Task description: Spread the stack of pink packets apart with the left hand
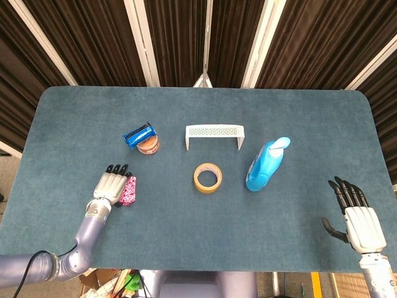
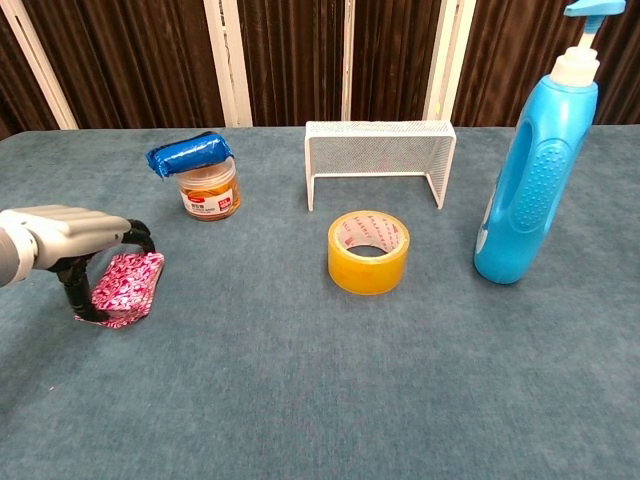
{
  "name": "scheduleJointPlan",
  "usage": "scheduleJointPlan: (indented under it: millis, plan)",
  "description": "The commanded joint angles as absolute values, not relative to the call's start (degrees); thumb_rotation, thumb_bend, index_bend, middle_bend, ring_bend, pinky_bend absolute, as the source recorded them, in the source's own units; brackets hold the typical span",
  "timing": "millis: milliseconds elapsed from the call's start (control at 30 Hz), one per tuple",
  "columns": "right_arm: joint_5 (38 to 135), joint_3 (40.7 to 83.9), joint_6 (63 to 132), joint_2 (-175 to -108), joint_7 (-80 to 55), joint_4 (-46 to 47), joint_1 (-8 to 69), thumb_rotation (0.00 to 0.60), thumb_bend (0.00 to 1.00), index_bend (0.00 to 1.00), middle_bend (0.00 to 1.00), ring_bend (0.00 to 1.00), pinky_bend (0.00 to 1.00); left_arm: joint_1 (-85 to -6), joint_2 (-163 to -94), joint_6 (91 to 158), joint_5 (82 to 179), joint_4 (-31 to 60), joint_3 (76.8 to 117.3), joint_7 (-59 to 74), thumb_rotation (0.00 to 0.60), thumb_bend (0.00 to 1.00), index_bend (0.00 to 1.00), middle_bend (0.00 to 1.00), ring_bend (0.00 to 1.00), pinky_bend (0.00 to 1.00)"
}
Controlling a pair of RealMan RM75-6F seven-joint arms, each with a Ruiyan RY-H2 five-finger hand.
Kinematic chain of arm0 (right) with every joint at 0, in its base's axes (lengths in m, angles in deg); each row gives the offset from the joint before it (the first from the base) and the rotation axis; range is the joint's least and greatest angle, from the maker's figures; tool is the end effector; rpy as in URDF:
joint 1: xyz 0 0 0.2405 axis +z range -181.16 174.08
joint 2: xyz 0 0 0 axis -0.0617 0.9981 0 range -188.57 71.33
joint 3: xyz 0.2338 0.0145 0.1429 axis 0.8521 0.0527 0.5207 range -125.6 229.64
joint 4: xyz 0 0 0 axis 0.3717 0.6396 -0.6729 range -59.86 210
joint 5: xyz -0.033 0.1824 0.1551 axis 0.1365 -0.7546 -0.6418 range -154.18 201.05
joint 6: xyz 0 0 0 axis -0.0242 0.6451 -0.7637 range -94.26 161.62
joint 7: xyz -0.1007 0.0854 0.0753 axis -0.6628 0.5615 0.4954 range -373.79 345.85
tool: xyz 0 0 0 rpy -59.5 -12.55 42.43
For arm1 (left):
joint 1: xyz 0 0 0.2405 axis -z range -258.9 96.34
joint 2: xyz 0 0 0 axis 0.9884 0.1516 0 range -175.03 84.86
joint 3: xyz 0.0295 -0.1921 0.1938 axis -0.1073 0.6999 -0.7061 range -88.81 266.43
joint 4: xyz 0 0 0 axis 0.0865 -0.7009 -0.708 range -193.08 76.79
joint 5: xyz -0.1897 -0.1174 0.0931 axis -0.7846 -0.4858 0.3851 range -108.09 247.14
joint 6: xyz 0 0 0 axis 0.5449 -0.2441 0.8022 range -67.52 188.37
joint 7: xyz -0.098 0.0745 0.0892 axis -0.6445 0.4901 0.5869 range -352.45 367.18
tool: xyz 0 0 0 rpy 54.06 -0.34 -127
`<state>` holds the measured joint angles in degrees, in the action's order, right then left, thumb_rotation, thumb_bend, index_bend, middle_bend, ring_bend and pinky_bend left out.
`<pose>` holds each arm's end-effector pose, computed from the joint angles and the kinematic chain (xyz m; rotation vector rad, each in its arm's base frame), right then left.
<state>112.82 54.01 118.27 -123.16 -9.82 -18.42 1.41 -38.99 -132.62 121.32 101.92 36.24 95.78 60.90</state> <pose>-0.3276 -0.1890 0.1266 1.4184 -0.9740 0.9985 -0.2036 0.3338 -0.0559 -1.8203 -0.9573 -0.3588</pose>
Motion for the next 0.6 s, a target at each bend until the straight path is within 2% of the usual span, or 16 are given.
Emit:
scheduleJointPlan:
  millis: [33,367,600]
  plan:
    - [112.9,54.0,118.3,-123.2,-9.9,-18.5,1.4,0.6,0.36,0.0,0.0,0.0,0.09,-39.5,-132.1,122.2,104.4,37.1,95.3,58.5,0.6,0.48,0.58,0.0,0.0,0.0]
    - [113.0,54.0,118.5,-123.2,-10.1,-18.5,1.4,0.6,0.36,0.0,0.0,0.0,0.09,-39.8,-128.5,123.5,108.9,43.4,95.0,55.1,0.6,0.48,0.59,0.0,0.0,0.0]
    - [112.6,54.2,118.5,-123.1,-9.7,-18.4,1.3,0.6,0.36,0.0,0.0,0.0,0.09,-37.5,-131.7,123.4,108.6,43.6,94.4,56.6,0.6,0.48,0.59,0.0,0.0,0.0]
